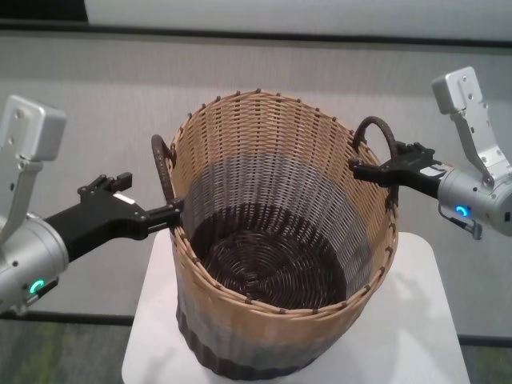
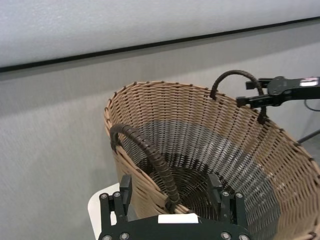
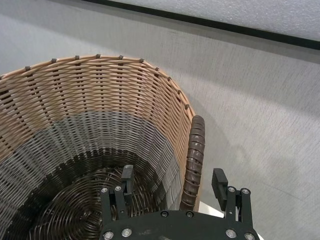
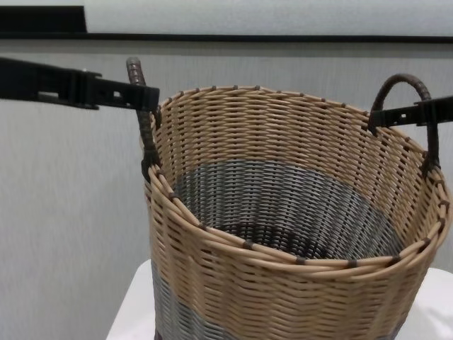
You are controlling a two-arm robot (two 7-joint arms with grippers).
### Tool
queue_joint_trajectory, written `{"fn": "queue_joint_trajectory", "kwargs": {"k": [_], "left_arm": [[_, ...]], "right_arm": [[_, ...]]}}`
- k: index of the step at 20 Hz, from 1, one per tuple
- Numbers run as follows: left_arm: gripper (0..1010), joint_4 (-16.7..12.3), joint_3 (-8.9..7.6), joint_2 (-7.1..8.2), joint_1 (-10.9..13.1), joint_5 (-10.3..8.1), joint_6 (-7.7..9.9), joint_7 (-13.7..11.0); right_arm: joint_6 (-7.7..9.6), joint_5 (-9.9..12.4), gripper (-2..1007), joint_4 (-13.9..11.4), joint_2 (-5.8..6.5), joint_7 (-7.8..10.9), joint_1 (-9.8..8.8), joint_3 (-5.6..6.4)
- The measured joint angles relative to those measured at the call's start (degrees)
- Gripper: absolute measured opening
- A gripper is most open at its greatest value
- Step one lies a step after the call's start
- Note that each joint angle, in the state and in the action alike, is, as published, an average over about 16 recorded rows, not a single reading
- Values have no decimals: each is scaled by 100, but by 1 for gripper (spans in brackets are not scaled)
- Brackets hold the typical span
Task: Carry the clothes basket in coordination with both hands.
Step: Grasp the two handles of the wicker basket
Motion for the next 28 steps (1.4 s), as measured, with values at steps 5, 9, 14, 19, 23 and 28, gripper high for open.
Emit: {"fn": "queue_joint_trajectory", "kwargs": {"k": [5, 9, 14, 19, 23, 28], "left_arm": [[1000, 232, 128, -175, -197, 120, 24, -89], [1000, 462, 224, -304, -372, 237, 13, -164], [1000, 737, 326, -453, -571, 390, -21, -241], [1000, 1003, 396, -587, -747, 574, -89, -275], [1000, 1209, 432, -677, -876, 729, -165, -303], [1000, 1440, 454, -765, -1026, 924, -271, -340]], "right_arm": [[0, 0, 1001, 0, 0, 0, 0, 0], [0, 0, 1001, 0, 0, 0, 0, 0], [0, 0, 1001, 0, 0, 0, 0, 0], [0, 0, 1001, 0, 0, 0, 0, 0], [0, 0, 1001, 0, 0, 0, 0, 0], [0, 0, 1001, 0, 0, 0, 0, 0]]}}
